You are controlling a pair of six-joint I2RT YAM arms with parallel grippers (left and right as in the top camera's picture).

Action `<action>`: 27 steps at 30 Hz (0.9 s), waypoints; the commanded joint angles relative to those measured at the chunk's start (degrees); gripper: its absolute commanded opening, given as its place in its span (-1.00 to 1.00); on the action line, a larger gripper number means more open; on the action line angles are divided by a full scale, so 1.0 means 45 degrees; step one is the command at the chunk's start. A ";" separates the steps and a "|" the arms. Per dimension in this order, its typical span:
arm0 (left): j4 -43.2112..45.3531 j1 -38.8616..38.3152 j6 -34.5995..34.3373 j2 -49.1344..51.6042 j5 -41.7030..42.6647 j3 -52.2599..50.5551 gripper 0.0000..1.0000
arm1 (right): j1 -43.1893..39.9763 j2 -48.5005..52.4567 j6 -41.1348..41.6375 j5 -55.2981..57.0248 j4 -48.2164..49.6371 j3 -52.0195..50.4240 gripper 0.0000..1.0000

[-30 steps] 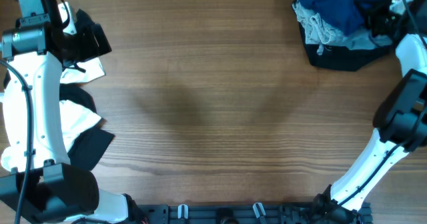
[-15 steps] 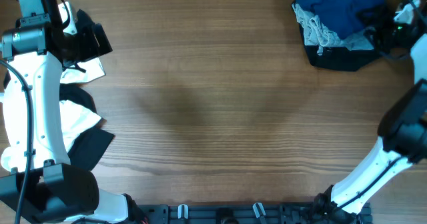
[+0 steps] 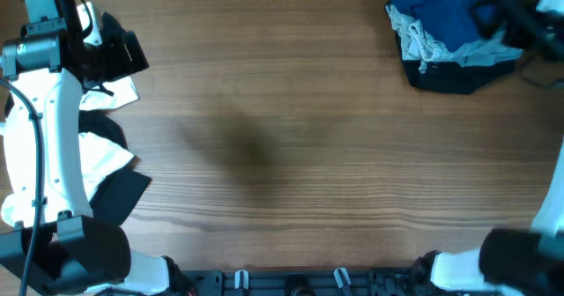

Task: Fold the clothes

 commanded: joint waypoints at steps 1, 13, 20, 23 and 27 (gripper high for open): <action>0.0039 -0.0058 -0.0078 0.0078 0.0243 0.0044 1.00 | 0.1812 -0.1331 -0.2074 -0.0568 -0.0282 0.0146 0.99; 0.0039 -0.0058 -0.0078 0.0078 0.0243 0.0044 1.00 | 0.3517 -0.1564 -0.2084 -0.0559 -0.0287 0.0141 0.99; 0.0039 -0.0058 -0.0078 0.0078 0.0243 0.0044 1.00 | 0.3517 -0.1559 -0.2113 -0.0131 -0.0879 0.0112 1.00; 0.0039 -0.0058 -0.0078 0.0078 0.0243 0.0044 1.00 | 0.3517 -0.1685 -0.2220 -0.0053 -0.1161 -0.0180 0.99; 0.0039 -0.0058 -0.0078 0.0078 0.0243 0.0044 1.00 | 0.3517 -0.3332 -0.2220 0.0889 0.0539 -0.2482 0.99</action>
